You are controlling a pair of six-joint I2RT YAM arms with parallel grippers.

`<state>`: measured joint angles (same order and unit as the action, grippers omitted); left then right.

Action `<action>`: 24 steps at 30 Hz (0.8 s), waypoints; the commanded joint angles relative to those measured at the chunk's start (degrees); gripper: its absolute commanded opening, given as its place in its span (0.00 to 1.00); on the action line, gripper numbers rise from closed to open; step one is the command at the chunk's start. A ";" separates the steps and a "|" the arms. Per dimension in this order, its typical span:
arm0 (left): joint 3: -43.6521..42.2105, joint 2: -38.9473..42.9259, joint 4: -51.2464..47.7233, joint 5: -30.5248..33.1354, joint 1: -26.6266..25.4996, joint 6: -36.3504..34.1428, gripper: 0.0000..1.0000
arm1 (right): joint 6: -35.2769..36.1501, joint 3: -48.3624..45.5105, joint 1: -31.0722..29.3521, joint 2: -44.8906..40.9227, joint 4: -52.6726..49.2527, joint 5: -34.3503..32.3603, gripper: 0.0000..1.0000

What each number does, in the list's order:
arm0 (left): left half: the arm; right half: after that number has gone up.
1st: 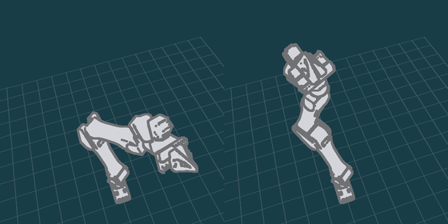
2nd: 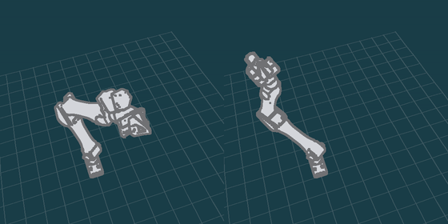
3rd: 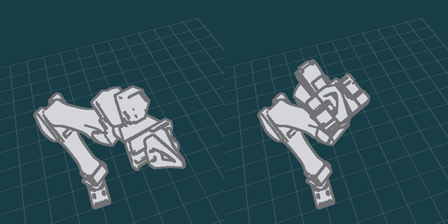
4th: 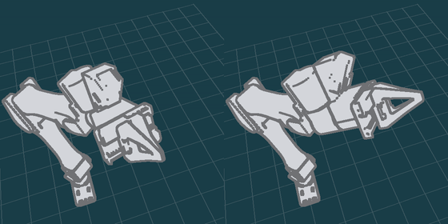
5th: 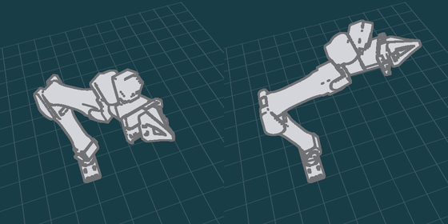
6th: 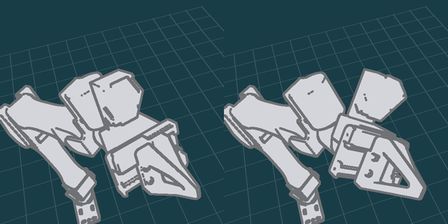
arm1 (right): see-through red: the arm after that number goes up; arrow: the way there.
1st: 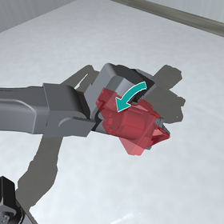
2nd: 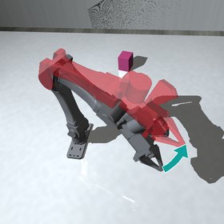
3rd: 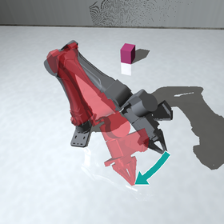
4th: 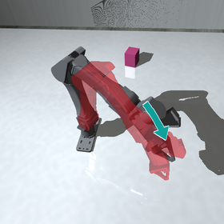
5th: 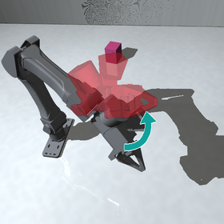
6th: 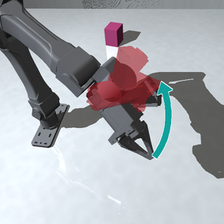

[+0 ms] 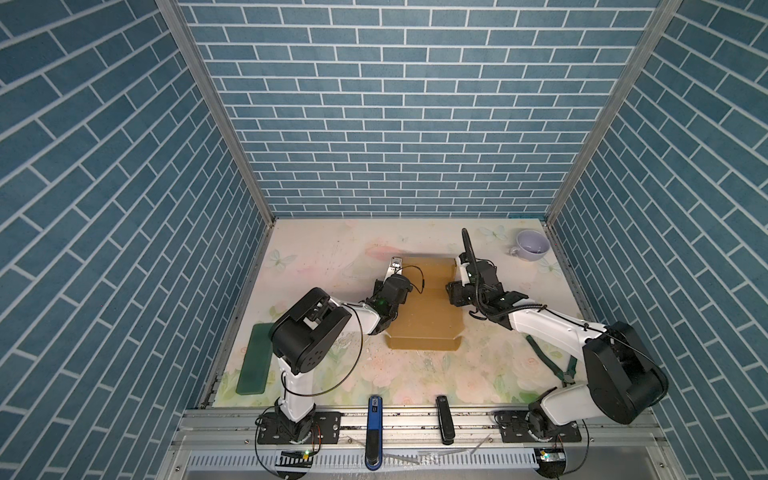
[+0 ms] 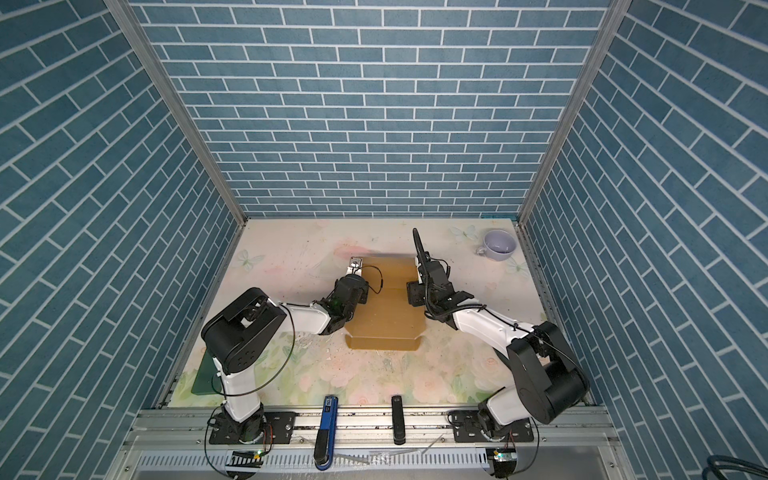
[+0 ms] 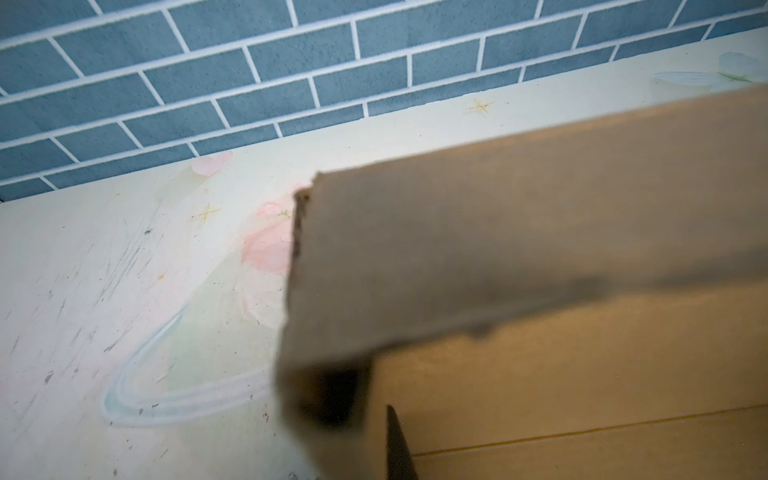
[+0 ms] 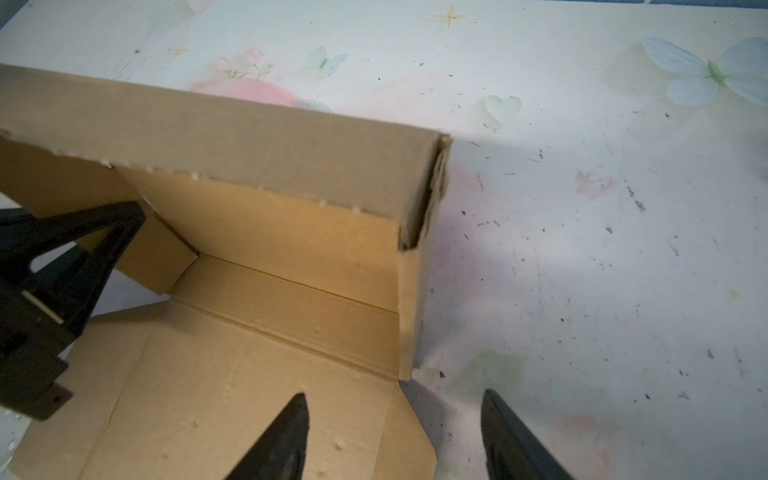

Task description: Fold the paper box

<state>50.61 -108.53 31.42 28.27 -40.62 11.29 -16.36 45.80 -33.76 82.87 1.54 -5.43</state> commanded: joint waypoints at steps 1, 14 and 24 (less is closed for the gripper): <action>1.92 0.58 -10.06 -2.83 1.22 1.49 0.00 | -1.72 -1.93 -0.08 -2.46 -1.64 0.99 0.66; 18.09 -0.57 -36.54 -14.04 4.59 2.51 0.00 | -0.95 2.28 0.09 -8.03 -10.33 4.62 0.67; 31.01 -5.98 -56.02 -22.73 6.60 2.26 0.00 | -1.04 1.79 1.12 -14.73 -13.58 8.00 0.67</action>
<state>79.66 -112.16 -15.16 8.64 -34.72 13.69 -16.71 46.26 -33.08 70.17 -10.26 0.73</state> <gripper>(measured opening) 0.068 0.671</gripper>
